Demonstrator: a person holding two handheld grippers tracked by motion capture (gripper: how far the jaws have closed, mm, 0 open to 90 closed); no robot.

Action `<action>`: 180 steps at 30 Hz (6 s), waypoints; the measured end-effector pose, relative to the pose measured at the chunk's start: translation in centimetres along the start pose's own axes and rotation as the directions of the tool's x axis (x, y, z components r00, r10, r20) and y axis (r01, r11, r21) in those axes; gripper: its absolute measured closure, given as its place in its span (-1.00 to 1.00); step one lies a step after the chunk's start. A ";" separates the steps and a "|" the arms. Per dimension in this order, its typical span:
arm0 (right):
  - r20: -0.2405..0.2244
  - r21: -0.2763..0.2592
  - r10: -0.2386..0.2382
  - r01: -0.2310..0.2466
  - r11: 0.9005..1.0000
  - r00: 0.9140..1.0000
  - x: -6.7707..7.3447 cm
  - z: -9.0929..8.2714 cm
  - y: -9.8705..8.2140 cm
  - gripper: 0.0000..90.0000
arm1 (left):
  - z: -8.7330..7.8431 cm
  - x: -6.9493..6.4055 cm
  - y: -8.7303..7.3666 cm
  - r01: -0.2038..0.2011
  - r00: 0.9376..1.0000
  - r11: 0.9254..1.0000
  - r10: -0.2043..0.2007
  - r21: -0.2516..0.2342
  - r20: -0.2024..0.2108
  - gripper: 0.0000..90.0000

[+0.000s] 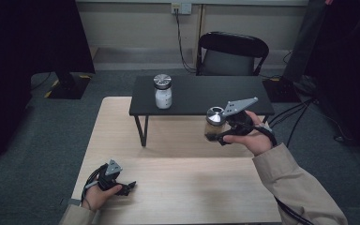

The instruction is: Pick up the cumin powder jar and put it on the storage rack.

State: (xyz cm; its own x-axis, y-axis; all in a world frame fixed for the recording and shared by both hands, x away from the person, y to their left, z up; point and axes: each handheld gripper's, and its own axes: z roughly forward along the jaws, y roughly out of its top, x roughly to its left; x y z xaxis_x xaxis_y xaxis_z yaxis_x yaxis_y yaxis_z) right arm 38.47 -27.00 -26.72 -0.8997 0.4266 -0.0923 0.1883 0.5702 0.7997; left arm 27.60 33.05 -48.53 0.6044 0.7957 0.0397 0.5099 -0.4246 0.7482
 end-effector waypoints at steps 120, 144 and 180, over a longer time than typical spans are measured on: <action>0.139 -0.006 0.148 -0.149 0.989 0.979 -5.7 3.1 3.1 -0.98 | -0.1 -0.3 0.0 0.007 1.000 1.000 -0.007 0.003 -0.010 -1.00; 0.082 -0.039 0.122 -0.119 0.992 0.989 -2.9 2.4 -0.7 -0.98 | -0.1 -0.3 0.0 0.010 1.000 1.000 -0.010 0.002 -0.011 -1.00; 0.010 -0.078 0.080 -0.079 0.994 0.997 2.5 1.9 -8.2 -1.00 | 0.0 -0.5 0.0 0.014 1.000 1.000 -0.014 0.000 -0.014 -1.00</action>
State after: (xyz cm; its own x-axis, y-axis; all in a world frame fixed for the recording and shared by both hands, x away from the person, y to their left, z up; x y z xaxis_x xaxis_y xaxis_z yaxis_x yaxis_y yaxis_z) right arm 35.40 -29.24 -34.65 -0.8779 0.4777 -0.0337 0.2275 0.4780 0.8484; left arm 27.34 32.67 -48.54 0.5881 0.8078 0.0384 0.5186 -0.4132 0.7485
